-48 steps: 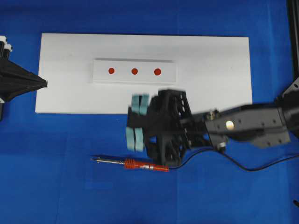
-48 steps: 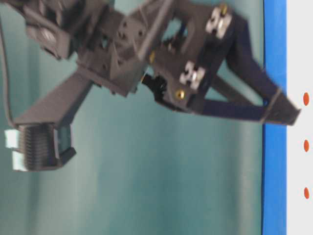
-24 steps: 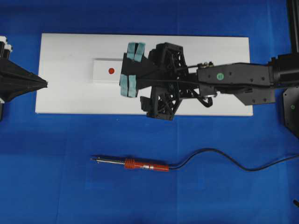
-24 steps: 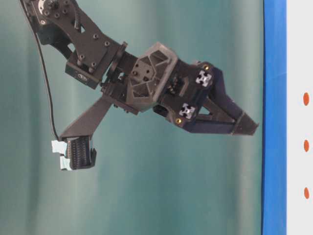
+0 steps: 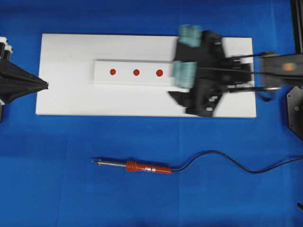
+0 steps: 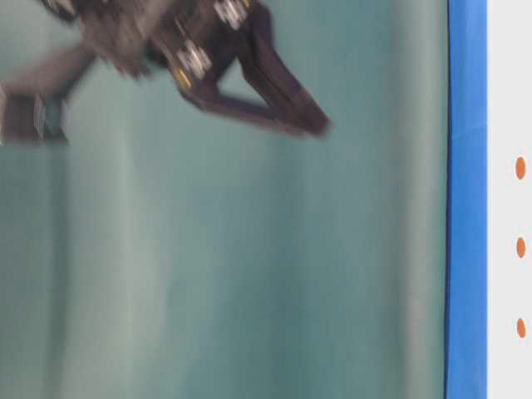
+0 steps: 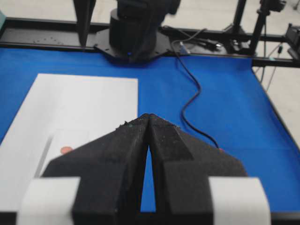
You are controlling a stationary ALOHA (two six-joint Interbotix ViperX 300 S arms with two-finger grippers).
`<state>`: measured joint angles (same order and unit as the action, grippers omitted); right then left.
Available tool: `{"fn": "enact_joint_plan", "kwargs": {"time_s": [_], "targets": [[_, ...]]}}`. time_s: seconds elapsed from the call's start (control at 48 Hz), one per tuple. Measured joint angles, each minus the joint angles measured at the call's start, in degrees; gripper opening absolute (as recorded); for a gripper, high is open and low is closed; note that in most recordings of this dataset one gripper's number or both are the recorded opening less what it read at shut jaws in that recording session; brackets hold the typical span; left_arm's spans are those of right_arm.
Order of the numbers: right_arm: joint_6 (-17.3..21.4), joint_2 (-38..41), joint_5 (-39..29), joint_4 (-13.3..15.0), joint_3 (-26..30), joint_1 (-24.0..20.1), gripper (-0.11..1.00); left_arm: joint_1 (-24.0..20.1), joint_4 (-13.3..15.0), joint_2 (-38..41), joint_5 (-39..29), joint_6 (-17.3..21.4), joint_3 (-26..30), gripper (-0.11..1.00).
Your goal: Touch the tip of the soldering iron to the mark.
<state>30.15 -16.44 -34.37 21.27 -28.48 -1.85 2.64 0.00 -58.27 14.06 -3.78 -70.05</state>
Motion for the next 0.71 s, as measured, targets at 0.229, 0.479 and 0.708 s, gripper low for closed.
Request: {"fn": "enact_joint_plan", "kwargs": {"time_s": [0.229, 0.479, 0.708], "targets": [[0.4, -14.7, 3.6, 0.0, -9.8, 0.2, 0.84, -0.1, 0.0, 0.0, 0.0, 0.0, 0.0, 0.00], [0.4, -28.3, 4.0, 0.0, -16.9, 0.3, 0.84, -0.1, 0.0, 0.0, 0.0, 0.0, 0.0, 0.00], [0.4, -38.4, 4.3, -0.1, -24.0, 0.3, 0.84, -0.1, 0.0, 0.0, 0.1, 0.0, 0.0, 0.00]]}}
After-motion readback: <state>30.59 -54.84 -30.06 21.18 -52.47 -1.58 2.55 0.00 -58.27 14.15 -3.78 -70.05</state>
